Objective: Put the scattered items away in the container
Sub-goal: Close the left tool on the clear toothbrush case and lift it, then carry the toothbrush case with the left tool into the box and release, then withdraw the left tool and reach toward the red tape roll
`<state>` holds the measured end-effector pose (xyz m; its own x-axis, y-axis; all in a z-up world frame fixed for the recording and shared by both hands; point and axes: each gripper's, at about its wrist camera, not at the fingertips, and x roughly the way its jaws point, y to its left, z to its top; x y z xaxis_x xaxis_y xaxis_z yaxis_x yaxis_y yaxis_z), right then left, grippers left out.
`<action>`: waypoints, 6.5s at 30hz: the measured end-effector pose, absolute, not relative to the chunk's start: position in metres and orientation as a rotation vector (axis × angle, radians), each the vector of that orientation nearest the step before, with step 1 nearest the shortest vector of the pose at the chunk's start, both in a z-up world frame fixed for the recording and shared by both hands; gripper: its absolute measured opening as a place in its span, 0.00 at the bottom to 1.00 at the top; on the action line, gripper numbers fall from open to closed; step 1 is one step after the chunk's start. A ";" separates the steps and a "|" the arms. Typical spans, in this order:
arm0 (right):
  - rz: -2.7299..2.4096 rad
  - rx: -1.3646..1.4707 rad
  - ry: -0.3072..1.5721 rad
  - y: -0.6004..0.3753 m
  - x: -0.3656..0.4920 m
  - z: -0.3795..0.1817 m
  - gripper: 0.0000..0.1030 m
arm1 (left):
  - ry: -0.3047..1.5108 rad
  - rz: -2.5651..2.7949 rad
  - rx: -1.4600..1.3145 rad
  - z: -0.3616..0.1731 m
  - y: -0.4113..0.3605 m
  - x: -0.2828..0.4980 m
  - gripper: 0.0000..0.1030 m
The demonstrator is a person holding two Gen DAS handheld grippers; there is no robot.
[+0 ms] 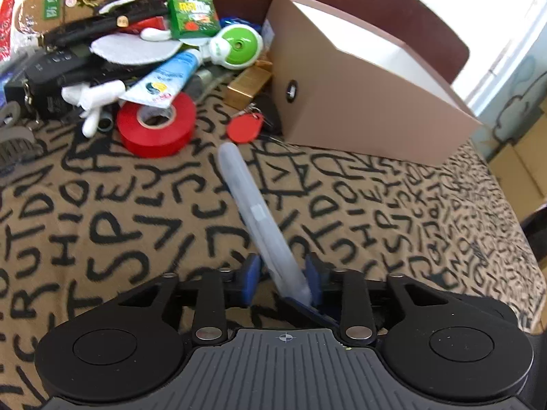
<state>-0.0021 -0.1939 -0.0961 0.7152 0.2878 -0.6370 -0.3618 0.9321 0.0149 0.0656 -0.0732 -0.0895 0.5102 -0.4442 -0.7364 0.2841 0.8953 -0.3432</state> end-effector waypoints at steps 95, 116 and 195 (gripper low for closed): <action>0.154 -0.084 0.726 -0.349 0.258 -0.016 0.17 | 0.844 -0.585 -0.036 -0.022 -0.270 0.323 0.42; 0.050 -0.084 0.671 -0.356 0.226 -0.011 0.97 | 0.740 -0.524 -0.016 -0.014 -0.252 0.298 0.98; 0.383 -0.129 0.533 -0.165 0.033 -0.078 1.00 | 0.654 -0.164 -0.155 -0.074 -0.031 0.055 0.98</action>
<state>0.0327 -0.1648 -0.0775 0.7928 0.3219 -0.5175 -0.3879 0.9215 -0.0212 0.0549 -0.0307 -0.0739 0.7817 -0.1997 -0.5908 0.1021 0.9756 -0.1946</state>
